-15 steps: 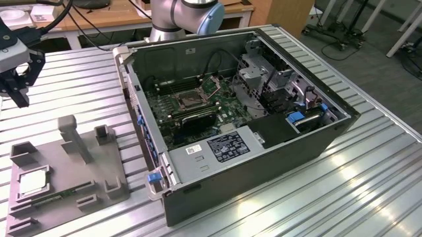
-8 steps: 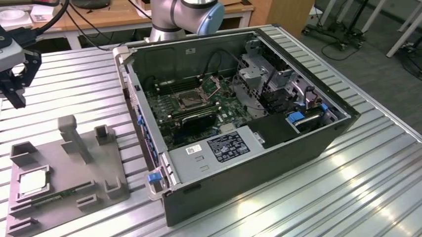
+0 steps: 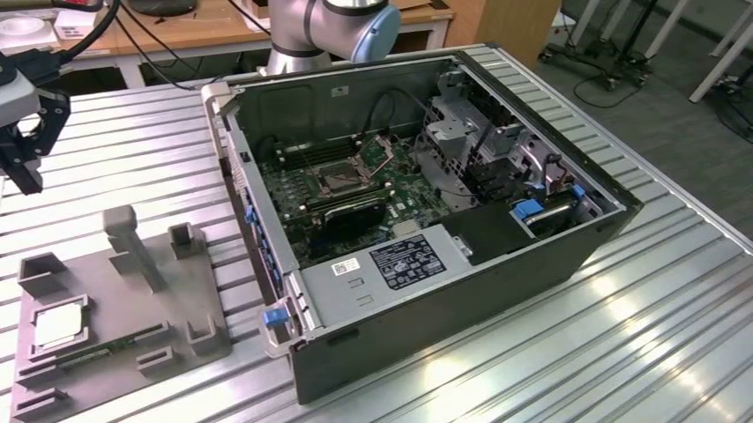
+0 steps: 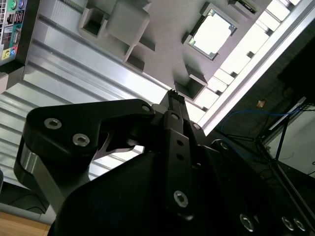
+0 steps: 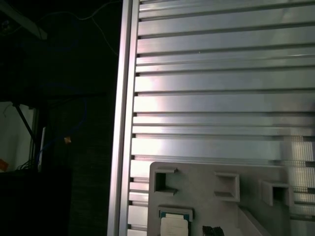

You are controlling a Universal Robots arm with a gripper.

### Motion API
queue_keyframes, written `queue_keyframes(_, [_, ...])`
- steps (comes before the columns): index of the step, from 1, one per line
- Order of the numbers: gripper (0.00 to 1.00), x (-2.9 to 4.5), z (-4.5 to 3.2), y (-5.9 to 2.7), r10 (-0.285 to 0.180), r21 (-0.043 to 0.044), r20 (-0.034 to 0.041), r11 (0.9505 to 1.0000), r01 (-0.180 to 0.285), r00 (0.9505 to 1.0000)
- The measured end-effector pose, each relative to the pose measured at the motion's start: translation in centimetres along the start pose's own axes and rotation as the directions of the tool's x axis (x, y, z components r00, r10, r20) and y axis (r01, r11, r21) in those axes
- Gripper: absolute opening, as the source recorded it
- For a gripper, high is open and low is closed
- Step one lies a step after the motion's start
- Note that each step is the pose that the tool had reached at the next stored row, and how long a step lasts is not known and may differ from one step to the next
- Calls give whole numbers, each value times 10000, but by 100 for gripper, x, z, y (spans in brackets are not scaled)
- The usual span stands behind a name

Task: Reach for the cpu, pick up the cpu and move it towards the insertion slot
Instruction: 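Reach for the cpu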

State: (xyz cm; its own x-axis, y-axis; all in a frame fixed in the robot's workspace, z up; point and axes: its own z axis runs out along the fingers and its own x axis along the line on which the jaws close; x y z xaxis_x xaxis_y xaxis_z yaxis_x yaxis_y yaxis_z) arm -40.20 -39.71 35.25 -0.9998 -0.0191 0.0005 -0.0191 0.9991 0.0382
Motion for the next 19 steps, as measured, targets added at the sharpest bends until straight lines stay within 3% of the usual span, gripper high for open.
queue_keyframes(19, [11,36,0,1,0,0,0,10000,0,10000])
